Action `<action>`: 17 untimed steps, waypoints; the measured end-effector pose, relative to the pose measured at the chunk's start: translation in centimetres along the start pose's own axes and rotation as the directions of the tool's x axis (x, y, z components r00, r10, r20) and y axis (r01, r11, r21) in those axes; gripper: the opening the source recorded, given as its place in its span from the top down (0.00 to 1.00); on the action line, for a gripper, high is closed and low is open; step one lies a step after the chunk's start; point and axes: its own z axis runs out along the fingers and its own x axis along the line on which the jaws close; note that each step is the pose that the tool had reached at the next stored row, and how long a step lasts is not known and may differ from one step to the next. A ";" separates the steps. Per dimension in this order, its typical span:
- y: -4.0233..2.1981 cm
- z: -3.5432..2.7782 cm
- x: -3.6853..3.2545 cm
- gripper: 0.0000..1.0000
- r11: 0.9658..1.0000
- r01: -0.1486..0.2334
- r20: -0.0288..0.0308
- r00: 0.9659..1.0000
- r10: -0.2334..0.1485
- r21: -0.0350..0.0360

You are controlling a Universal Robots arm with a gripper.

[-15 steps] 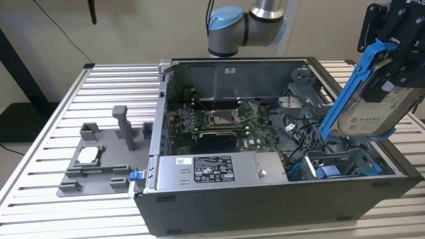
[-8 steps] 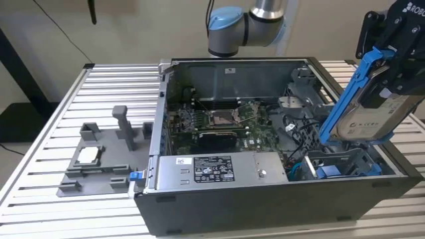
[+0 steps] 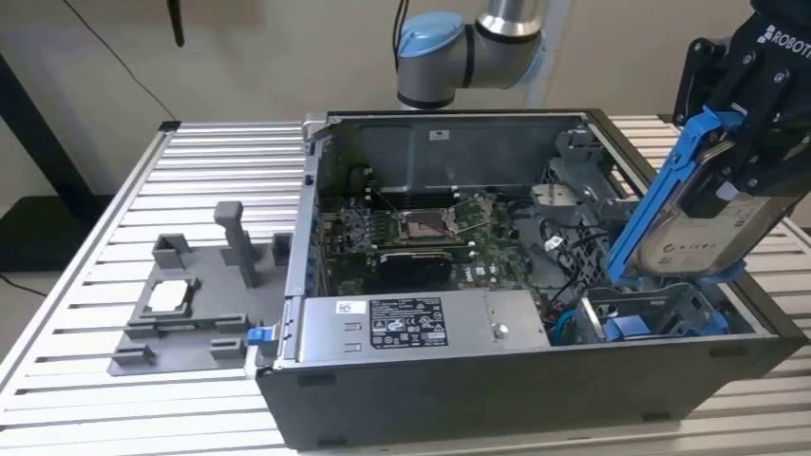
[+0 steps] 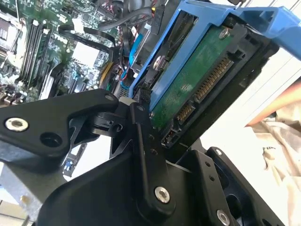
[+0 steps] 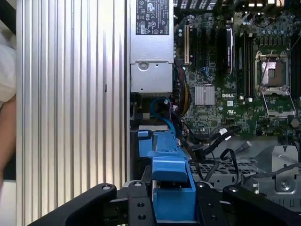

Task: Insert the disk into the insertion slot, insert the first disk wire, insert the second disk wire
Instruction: 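Insert the disk into the insertion slot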

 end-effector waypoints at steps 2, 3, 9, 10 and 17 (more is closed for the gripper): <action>-0.01 0.12 0.00 0.67 1.000 0.000 0.000 1.000 0.000 0.000; -0.01 0.19 0.00 0.67 1.000 0.000 0.000 1.000 0.000 0.000; -0.08 1.11 -0.03 0.67 1.000 0.000 0.000 1.000 0.000 0.000; -0.09 1.28 -0.03 0.67 1.000 0.000 0.000 1.000 0.000 0.000; -0.17 2.29 -0.04 0.67 1.000 0.000 0.000 1.000 0.000 0.000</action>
